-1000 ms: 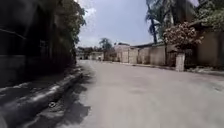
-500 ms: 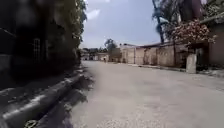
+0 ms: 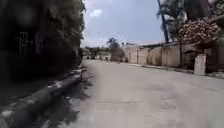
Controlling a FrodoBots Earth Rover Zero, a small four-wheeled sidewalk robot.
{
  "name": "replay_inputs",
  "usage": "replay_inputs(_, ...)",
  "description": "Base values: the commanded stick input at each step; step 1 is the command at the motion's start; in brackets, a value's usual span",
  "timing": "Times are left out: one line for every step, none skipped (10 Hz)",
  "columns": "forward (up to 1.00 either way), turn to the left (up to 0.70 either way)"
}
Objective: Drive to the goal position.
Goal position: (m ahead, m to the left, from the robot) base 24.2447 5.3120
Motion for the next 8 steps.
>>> replay_inputs(1.00,0.00)
replay_inputs(1.00,0.00)
replay_inputs(1.00,0.00)
replay_inputs(1.00,0.00)
replay_inputs(1.00,0.00)
replay_inputs(1.00,0.00)
replay_inputs(1.00,0.00)
replay_inputs(1.00,0.00)
